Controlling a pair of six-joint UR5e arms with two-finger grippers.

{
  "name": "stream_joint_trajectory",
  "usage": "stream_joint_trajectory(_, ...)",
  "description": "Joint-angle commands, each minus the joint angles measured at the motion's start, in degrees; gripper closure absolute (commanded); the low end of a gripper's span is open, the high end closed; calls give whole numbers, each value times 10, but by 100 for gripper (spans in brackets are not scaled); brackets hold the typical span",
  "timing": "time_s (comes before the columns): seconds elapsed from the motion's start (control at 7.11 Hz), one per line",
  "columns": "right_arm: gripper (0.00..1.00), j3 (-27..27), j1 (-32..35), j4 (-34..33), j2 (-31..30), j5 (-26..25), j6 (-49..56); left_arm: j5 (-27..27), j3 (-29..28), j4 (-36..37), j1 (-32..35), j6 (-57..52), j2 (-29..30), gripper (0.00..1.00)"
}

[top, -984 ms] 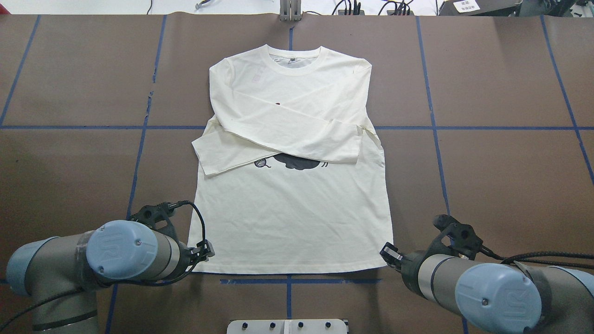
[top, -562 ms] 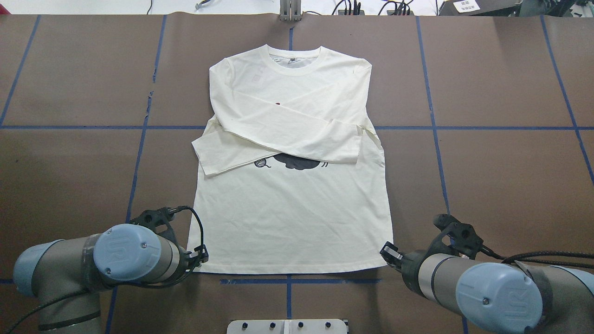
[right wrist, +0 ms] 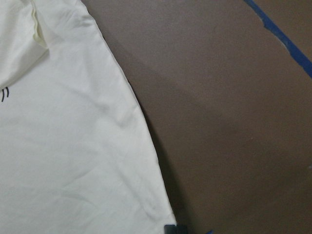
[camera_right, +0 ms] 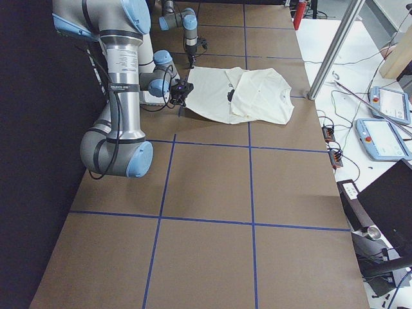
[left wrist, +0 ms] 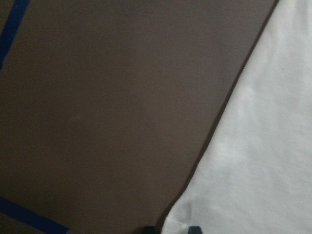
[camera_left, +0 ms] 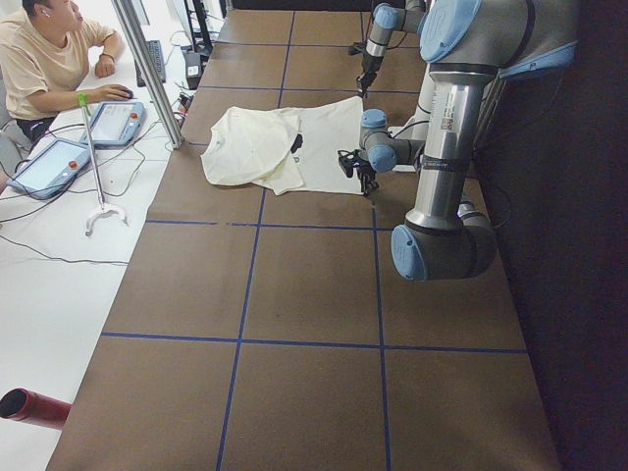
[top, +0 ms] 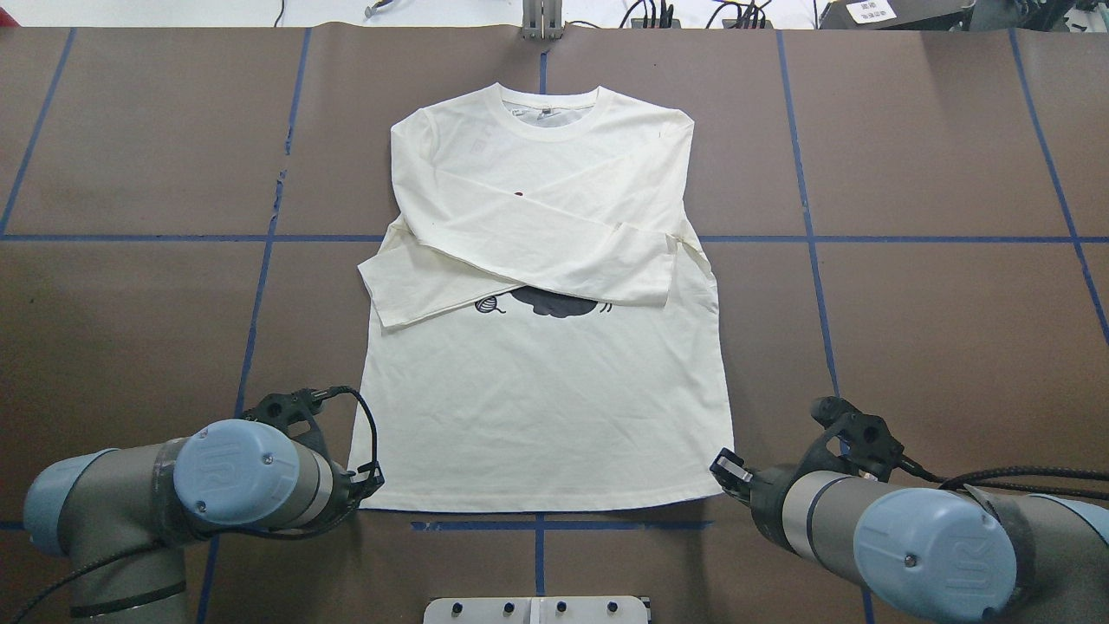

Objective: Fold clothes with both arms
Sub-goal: 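Lower both grippers to the hem corners nearest the robot and grasp, then lift the hem with both grippers and fold it toward the collar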

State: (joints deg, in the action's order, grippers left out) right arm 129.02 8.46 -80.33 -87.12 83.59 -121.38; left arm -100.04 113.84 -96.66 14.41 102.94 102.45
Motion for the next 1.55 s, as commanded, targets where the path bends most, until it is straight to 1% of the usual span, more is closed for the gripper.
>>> stream_joint_trajectory(0.0, 100, 0, 2, 0, -1, 1, 0, -5, 9, 2, 0, 1, 6, 100)
stream_joint_trajectory(0.14, 100, 2, 1, 0, -4, 1, 0, -5, 13, 2, 0, 1, 10, 100)
stream_joint_trajectory(0.28, 100, 17, -2, 0, -23, 2, 0, -6, 39, 6, 0, 0, 9, 100)
stream_joint_trajectory(0.42, 100, 29, -24, 0, -37, 2, 0, -7, 84, 7, 3, 0, 0, 100)
stream_joint_trajectory(0.56, 100, 44, -48, -1, -51, 1, -1, -29, 130, 14, 4, 1, -6, 100)
stream_joint_trajectory(0.7, 100, 70, -69, 0, -79, 0, -2, -55, 175, 38, 2, 1, -15, 100)
stream_joint_trajectory(0.84, 100, 90, -69, 0, -86, 0, -2, -68, 210, 57, 3, 2, -18, 100)
stream_joint_trajectory(0.98, 100, 99, -30, 0, -79, 0, 3, -74, 212, 58, 10, 2, -16, 100)
stream_joint_trajectory(1.12, 100, 83, 1, 0, -61, 1, 38, -74, 196, 57, 53, -31, -6, 100)
stream_joint_trajectory(1.27, 100, 42, 59, 0, -7, 2, 120, -72, 177, 57, 88, -100, 18, 100)
stream_joint_trajectory(1.41, 100, -37, 127, 0, 63, 39, 173, -72, 123, 52, 121, -120, 49, 100)
